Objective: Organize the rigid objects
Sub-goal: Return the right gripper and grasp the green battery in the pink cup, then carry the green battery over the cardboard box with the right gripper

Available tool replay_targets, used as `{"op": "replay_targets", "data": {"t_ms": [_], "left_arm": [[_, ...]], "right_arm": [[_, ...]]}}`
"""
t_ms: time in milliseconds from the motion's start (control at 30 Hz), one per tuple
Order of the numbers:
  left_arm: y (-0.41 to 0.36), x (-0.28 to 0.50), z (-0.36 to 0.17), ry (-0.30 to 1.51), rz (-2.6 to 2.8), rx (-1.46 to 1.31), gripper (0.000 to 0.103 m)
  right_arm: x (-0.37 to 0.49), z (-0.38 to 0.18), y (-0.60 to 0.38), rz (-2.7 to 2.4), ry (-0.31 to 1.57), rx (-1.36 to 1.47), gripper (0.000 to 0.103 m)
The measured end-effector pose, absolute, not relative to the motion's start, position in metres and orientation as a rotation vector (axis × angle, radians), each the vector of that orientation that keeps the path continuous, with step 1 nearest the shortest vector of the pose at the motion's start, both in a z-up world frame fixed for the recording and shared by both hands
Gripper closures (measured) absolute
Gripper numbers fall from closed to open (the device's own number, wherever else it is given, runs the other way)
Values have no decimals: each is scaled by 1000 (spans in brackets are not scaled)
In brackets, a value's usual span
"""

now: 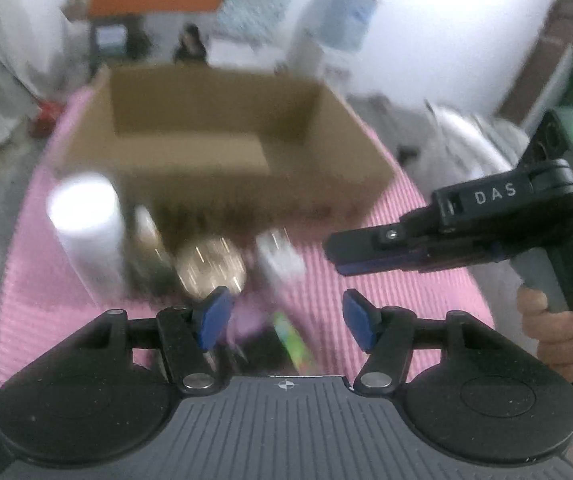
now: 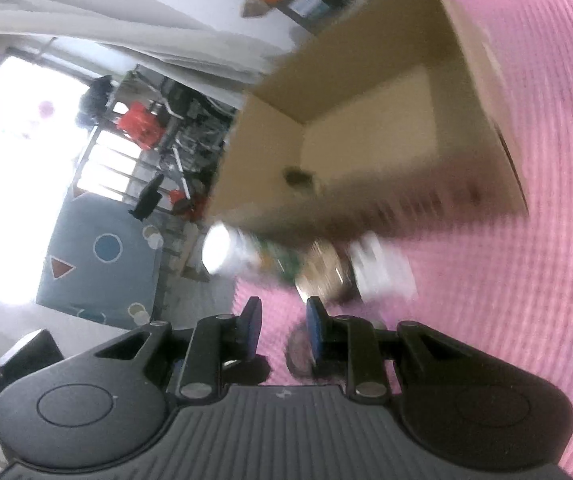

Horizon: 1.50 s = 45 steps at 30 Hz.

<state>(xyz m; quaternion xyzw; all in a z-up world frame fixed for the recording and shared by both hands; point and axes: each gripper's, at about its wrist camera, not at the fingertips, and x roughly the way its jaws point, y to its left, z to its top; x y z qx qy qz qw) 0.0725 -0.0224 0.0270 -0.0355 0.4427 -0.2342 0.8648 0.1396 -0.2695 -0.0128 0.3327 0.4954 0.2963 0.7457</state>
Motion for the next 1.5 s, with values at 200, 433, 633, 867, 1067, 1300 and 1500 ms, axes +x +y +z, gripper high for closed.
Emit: {"op": "replay_targets", "data": {"t_ms": [200, 433, 633, 867, 1067, 1300, 1500], "left_arm": [[-39, 76, -5, 1025, -546, -55, 52], [-50, 77, -18, 1052, -574, -70, 62], [-54, 81, -31, 1101, -565, -55, 69], [-61, 94, -39, 1135, -556, -54, 71], [-63, 98, -44, 1148, -543, -47, 72], [-61, 97, -41, 1108, -542, -25, 79], [-60, 85, -23, 1048, -539, -6, 80]], "right_arm": [[121, -58, -267, 597, 1160, 815, 77], [120, -76, -273, 565, 1221, 845, 77], [128, -87, -272, 559, 1254, 857, 77], [134, -93, -270, 553, 1282, 856, 77], [139, -102, -264, 551, 1293, 868, 77], [135, -100, -260, 559, 1246, 869, 79], [126, -83, -258, 582, 1195, 863, 79]]}}
